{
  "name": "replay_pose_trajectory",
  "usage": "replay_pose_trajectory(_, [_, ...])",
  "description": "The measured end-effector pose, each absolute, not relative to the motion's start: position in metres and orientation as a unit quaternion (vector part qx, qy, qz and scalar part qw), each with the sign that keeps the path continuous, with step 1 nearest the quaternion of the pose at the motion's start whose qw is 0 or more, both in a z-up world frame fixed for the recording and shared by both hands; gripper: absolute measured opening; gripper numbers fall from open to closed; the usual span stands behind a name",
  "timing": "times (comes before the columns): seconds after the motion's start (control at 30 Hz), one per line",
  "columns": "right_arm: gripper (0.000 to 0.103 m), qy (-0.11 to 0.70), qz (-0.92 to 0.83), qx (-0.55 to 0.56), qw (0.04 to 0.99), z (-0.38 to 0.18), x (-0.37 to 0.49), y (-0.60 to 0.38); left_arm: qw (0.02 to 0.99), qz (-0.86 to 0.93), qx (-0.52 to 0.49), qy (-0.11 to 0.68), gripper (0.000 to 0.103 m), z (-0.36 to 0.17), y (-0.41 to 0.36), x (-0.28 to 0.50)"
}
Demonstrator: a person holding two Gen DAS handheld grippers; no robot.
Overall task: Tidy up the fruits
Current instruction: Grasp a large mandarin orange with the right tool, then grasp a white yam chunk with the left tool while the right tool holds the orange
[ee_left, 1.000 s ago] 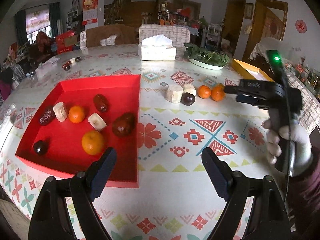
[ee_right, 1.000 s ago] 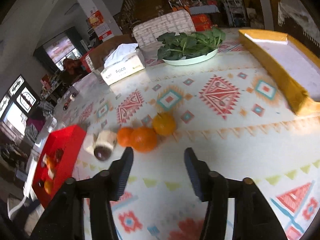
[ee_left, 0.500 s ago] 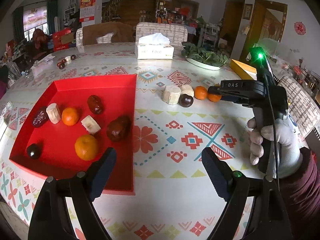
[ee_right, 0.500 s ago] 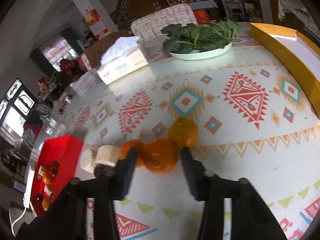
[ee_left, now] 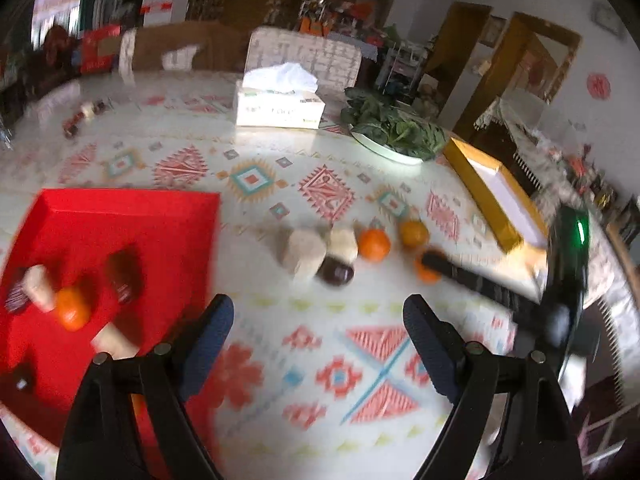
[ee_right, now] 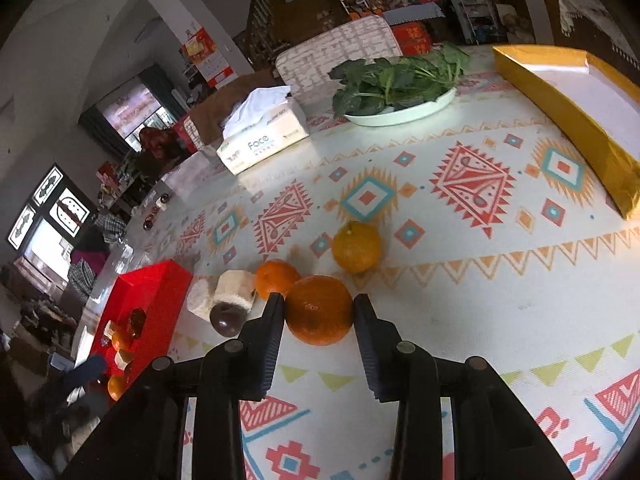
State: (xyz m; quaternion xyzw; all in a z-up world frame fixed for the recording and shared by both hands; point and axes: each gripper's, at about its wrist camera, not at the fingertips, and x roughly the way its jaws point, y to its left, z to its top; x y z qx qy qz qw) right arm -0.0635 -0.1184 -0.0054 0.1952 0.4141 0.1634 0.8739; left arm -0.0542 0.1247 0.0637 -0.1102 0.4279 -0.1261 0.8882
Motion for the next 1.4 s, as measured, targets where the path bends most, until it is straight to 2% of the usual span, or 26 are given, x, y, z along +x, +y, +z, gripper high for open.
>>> replay_pose_trajectory(0.13, [0.039,0.414,0.165,0.201,0.872,-0.007,-0.063,-0.120,0.875,-0.121,-0.148,0.444,0.062,0.054,0.126,-0.005])
replay_pose_trajectory(0.3, [0.039,0.404,0.171,0.201,0.876,-0.001,-0.065,-0.120,0.863,-0.093,-0.139,0.477,0.049,0.032,0.118,0.039])
replay_pose_trajectory(0.43, [0.039,0.406,0.174,0.206,0.873,-0.001,-0.064,-0.122,0.848,-0.103,-0.145,0.499,0.040,0.020,0.115,0.042])
replay_pose_trajectory(0.67, [0.039,0.414,0.176,0.204,0.870,-0.005,-0.062,-0.120,0.831,-0.141,-0.126,0.523,0.040,0.022,0.115,-0.002])
replay_pose_trajectory(0.83, [0.039,0.424,0.172,0.200,0.866,-0.010,-0.061,-0.116,0.868,-0.133,-0.046,0.475,0.046,0.036,0.109,-0.037])
replay_pose_trajectory(1.07, [0.039,0.433,0.171,0.197,0.863,-0.015,-0.061,-0.113,0.885,-0.121,0.039,0.449,0.046,0.033,0.097,-0.032])
replay_pose_trajectory(1.23, [0.039,0.434,0.171,0.197,0.863,-0.015,-0.061,-0.113,0.878,-0.128,0.001,0.461,0.046,0.027,0.097,-0.012])
replay_pose_trajectory(1.4, [0.040,0.434,0.171,0.196,0.863,-0.016,-0.061,-0.113,0.874,-0.125,0.004,0.469,0.046,0.019,0.086,-0.009])
